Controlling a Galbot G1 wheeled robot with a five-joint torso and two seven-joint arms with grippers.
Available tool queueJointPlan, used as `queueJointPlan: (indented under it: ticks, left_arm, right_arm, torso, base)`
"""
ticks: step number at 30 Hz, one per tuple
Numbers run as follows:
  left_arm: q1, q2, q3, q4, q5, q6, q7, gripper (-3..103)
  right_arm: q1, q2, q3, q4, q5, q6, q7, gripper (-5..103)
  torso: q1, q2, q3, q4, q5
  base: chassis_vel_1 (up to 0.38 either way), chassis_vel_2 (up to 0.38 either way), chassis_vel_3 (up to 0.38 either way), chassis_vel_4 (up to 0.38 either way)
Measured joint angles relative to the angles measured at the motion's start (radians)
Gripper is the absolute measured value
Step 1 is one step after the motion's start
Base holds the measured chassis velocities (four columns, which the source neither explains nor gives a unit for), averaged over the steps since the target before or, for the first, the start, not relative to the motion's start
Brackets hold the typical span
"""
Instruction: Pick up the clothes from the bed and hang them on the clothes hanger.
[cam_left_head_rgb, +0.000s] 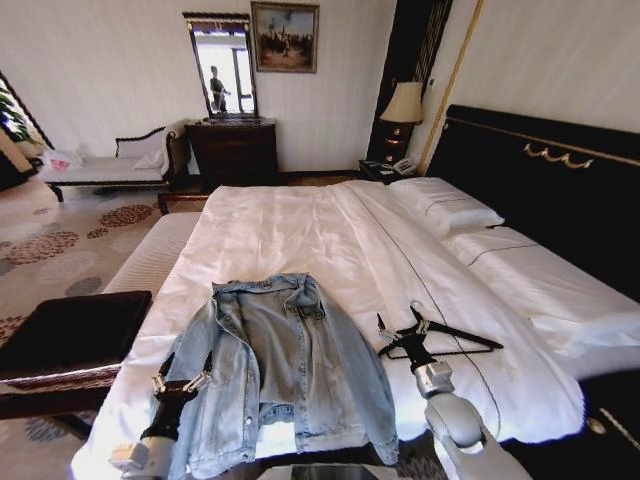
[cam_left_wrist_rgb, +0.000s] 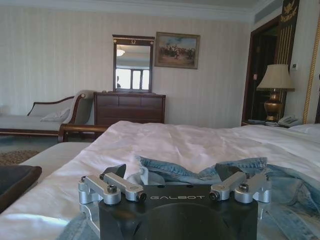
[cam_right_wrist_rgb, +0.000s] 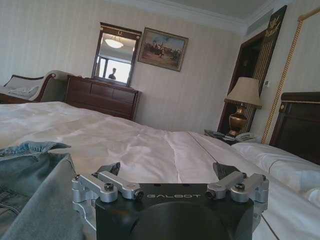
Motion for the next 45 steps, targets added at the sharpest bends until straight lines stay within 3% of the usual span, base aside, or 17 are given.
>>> queueJointPlan:
  ticks: [18, 24, 27, 28, 31, 32, 33, 36, 37, 38, 40, 41, 44, 45]
  left_arm:
    - [0.015, -0.004, 0.007, 0.009, 0.006, -0.009, 0.002, 100]
    - [0.016, -0.012, 0.003, 0.016, -0.008, -0.016, 0.003, 100]
    - [0.023, -0.013, 0.002, 0.021, -0.013, -0.024, 0.005, 100]
    - [0.023, -0.013, 0.002, 0.021, -0.013, -0.024, 0.005, 100]
    - [0.032, -0.01, 0.003, 0.028, -0.014, -0.035, 0.005, 100]
    - [0.032, -0.01, 0.003, 0.028, -0.014, -0.035, 0.005, 100]
    - [0.035, -0.01, 0.005, 0.034, -0.014, -0.041, 0.005, 100]
    - [0.042, -0.009, 0.012, 0.049, -0.015, -0.059, 0.006, 100]
    - [0.043, -0.01, 0.013, 0.052, -0.015, -0.064, 0.005, 100]
    - [0.043, -0.01, 0.013, 0.052, -0.015, -0.064, 0.005, 100]
    - [0.043, -0.011, 0.022, 0.058, -0.017, -0.07, 0.005, 100]
    - [0.043, -0.011, 0.022, 0.058, -0.017, -0.07, 0.005, 100]
    - [0.039, -0.009, 0.028, 0.062, -0.014, -0.074, 0.006, 100]
    - [0.039, -0.009, 0.028, 0.062, -0.014, -0.074, 0.006, 100]
  right_arm:
    - [0.001, -0.01, 0.001, -0.02, 0.014, -0.021, 0.006, 100]
    - [-0.015, -0.069, 0.023, -0.012, 0.048, -0.046, 0.014, 100]
    - [-0.017, -0.159, 0.046, 0.005, 0.164, -0.133, 0.012, 100]
    - [-0.017, -0.159, 0.046, 0.005, 0.164, -0.133, 0.012, 100]
    - [-0.008, -0.279, 0.062, 0.045, 0.306, -0.281, -0.003, 100]
    - [-0.008, -0.279, 0.062, 0.045, 0.306, -0.281, -0.003, 100]
    - [0.011, -0.356, 0.066, 0.062, 0.365, -0.36, -0.015, 100]
    - [0.109, -0.539, 0.031, 0.068, 0.472, -0.503, -0.052, 100]
    - [0.152, -0.586, 0.009, 0.064, 0.498, -0.544, -0.063, 100]
    - [0.152, -0.586, 0.009, 0.064, 0.498, -0.544, -0.063, 100]
    - [0.251, -0.692, -0.033, 0.059, 0.57, -0.661, -0.115, 100]
    - [0.251, -0.692, -0.033, 0.059, 0.57, -0.661, -0.115, 100]
    - [0.348, -0.828, -0.069, 0.03, 0.627, -0.796, -0.275, 100]
    - [0.348, -0.828, -0.069, 0.03, 0.627, -0.796, -0.275, 100]
  torso:
    - [0.0, 0.0, 0.0, 0.0, 0.0]
    - [0.0, 0.0, 0.0, 0.0, 0.0004]
    - [0.0, 0.0, 0.0, -0.0003, 0.0005]
    - [0.0, 0.0, 0.0, -0.0003, 0.0005]
    - [0.0, 0.0, 0.0, -0.0002, 0.0]
    - [0.0, 0.0, 0.0, -0.0002, 0.0]
    - [0.0, 0.0, 0.0, -0.0002, -0.0002]
    - [0.0, 0.0, 0.0, 0.0001, -0.0001]
    - [0.0, 0.0, 0.0, 0.0002, 0.0]
    - [0.0, 0.0, 0.0, 0.0002, 0.0]
    - [0.0, 0.0, 0.0, 0.0009, 0.0003]
    - [0.0, 0.0, 0.0, 0.0009, 0.0003]
    - [0.0, 0.0, 0.0, 0.0001, -0.0002]
    - [0.0, 0.0, 0.0, 0.0001, -0.0002]
  base:
    - [-0.089, -0.09, 0.09, 0.087]
    - [-0.106, -0.101, 0.103, 0.111]
    - [-0.016, -0.026, 0.009, 0.011]
    - [0.0, 0.0, 0.0, 0.0]
    - [0.0, 0.0, 0.0, 0.0]
    - [0.0, 0.0, 0.0, 0.0]
    - [0.0, 0.0, 0.0, 0.0]
    - [0.0, 0.0, 0.0, 0.0]
    - [0.0, 0.0, 0.0, 0.0]
    - [0.0, 0.0, 0.0, 0.0]
    - [0.0, 0.0, 0.0, 0.0]
    - [0.0, 0.0, 0.0, 0.0]
    - [0.0, 0.0, 0.0, 0.0]
    - [0.0, 0.0, 0.0, 0.0]
